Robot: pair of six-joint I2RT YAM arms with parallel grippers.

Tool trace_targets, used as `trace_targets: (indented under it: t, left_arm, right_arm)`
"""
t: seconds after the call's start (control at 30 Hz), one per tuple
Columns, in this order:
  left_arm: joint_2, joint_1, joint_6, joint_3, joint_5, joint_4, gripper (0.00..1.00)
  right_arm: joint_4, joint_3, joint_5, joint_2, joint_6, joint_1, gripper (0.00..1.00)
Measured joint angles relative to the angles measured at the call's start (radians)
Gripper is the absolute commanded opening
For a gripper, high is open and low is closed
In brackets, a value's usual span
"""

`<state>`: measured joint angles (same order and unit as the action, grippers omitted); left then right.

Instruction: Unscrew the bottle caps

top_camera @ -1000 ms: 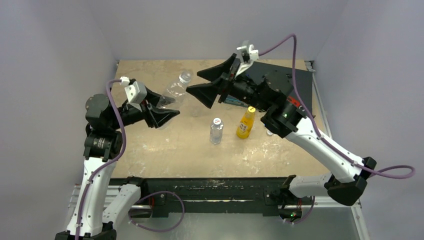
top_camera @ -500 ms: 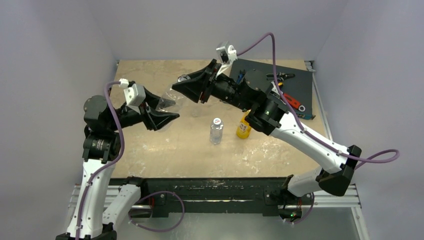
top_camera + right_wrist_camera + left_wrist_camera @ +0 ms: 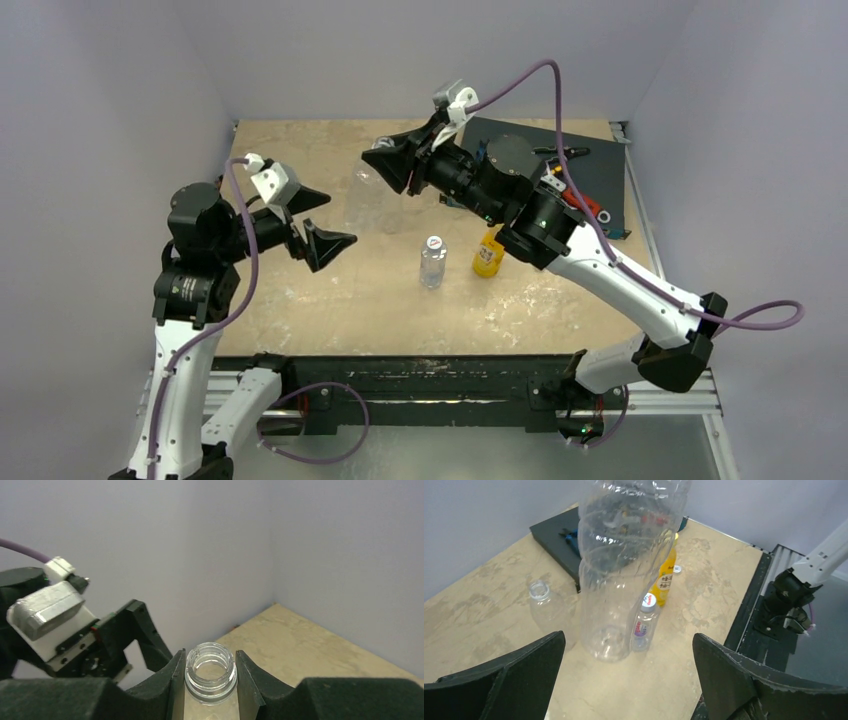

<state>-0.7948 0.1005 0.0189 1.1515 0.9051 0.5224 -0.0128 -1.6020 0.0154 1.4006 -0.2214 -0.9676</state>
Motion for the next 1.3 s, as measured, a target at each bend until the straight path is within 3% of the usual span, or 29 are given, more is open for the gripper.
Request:
trace_targets:
  t: [0.27,0.5,0.83,1.3]
  left_arm:
    - [-0.104,0.000,0.031,0.134,-0.229,0.161,1.00]
    - [-0.215,0.000,0.030,0.178,-0.372,0.248,1.00]
    - [-0.243,0.000,0.027,0.182,-0.496,0.272,1.00]
    - [-0.246,0.000,0.032,0.188,-0.530,0.251,1.00]
  right_arm:
    - [0.081,-0.016,-0.246,0.008,0.197,0.048,0.17]
    - [0.020,0.026,-0.400,0.045,0.259,0.077,0.16]
    - [-0.125,0.188,-0.489,0.143,0.220,0.197,0.17]
    - [-0.314,0.299,-0.550,0.338,0.141,0.200,0.18]
